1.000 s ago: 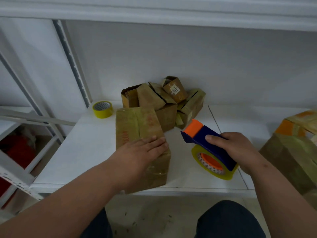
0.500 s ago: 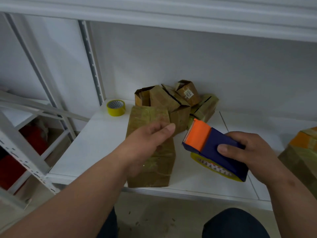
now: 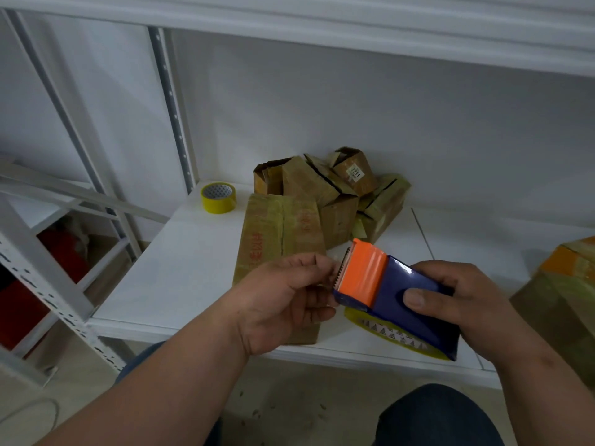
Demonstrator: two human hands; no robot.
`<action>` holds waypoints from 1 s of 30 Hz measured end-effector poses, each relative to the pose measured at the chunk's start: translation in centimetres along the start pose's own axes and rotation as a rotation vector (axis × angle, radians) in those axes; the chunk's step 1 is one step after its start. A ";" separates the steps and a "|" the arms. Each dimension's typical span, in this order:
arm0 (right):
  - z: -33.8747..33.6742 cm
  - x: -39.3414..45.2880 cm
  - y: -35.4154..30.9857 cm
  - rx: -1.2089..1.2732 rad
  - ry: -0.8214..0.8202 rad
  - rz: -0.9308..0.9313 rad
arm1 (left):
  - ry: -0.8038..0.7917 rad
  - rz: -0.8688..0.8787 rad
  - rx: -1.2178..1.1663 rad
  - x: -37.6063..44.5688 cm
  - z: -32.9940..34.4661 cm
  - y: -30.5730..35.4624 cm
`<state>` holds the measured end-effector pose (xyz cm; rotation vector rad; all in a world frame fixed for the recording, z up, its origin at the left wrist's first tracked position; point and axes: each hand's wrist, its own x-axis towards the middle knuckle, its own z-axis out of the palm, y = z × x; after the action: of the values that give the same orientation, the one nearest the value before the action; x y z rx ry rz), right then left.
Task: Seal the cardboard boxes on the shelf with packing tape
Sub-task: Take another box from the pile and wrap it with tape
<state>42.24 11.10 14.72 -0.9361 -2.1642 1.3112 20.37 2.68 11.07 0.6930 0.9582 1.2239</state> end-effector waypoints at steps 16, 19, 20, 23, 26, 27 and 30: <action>-0.4 1.5 -1.5 -0.255 -0.113 -0.061 | 0.393 0.170 0.484 -1.1 0.4 2.4; -0.5 1.9 -1.9 -0.265 -0.135 -0.114 | 0.423 0.239 0.545 -1.6 0.6 3.5; -0.6 2.0 -2.0 -0.273 -0.138 -0.126 | 0.428 0.256 0.552 -1.7 0.7 3.7; -1.2 2.5 -2.2 -0.261 -0.147 -0.125 | 0.451 0.288 0.565 -2.0 0.9 4.1; -2.4 2.5 -1.6 -0.279 -0.154 -0.101 | 0.528 0.314 0.496 -2.3 -0.5 5.5; -3.0 2.4 -1.3 -0.294 -0.148 -0.079 | 0.574 0.320 0.458 -2.4 -1.5 6.2; -4.5 2.2 -0.6 -0.315 -0.134 0.023 | 0.661 0.312 0.410 -2.9 -4.5 7.9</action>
<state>43.56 15.23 17.37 -1.0172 -2.5213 1.0886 12.62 1.41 16.47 0.7910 1.7306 1.5942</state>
